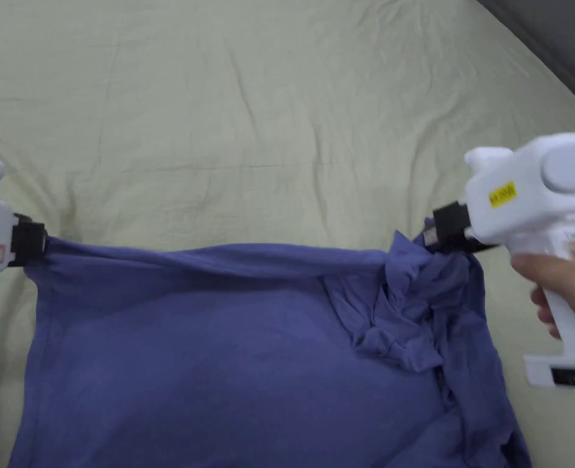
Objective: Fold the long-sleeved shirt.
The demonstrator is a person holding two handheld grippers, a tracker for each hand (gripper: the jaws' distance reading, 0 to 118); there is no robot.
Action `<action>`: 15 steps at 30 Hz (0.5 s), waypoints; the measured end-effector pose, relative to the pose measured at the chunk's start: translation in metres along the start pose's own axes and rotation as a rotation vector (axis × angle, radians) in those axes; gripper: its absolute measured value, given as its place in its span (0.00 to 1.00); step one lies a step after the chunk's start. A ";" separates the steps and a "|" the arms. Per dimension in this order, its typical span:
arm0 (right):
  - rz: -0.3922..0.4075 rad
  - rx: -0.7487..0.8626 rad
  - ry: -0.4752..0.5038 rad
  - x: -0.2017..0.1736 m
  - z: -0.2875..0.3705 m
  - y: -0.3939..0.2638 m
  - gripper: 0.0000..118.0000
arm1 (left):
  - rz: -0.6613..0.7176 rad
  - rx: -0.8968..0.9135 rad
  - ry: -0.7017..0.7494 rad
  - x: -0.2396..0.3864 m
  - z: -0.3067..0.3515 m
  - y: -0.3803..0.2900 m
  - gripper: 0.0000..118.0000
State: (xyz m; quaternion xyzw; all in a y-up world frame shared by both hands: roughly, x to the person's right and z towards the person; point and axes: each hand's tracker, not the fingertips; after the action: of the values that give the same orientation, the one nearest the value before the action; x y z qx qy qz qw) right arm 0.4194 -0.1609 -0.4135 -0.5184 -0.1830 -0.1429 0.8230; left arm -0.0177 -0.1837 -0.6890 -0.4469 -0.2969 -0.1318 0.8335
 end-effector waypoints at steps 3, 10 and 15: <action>0.051 0.006 -0.027 -0.010 0.026 -0.059 0.12 | 0.014 -0.007 -0.018 -0.010 0.029 -0.033 0.03; 0.179 -0.121 -0.082 -0.023 0.018 -0.168 0.12 | -0.017 -0.145 -0.009 -0.011 0.061 -0.133 0.03; 0.160 -0.177 -0.084 -0.013 -0.015 -0.191 0.12 | 0.035 -0.246 0.001 -0.017 0.043 -0.178 0.03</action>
State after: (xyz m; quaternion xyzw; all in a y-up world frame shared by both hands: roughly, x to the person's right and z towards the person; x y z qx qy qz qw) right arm 0.3288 -0.2546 -0.2724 -0.6076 -0.1622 -0.0705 0.7743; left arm -0.1336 -0.2502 -0.5621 -0.5510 -0.2703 -0.1529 0.7746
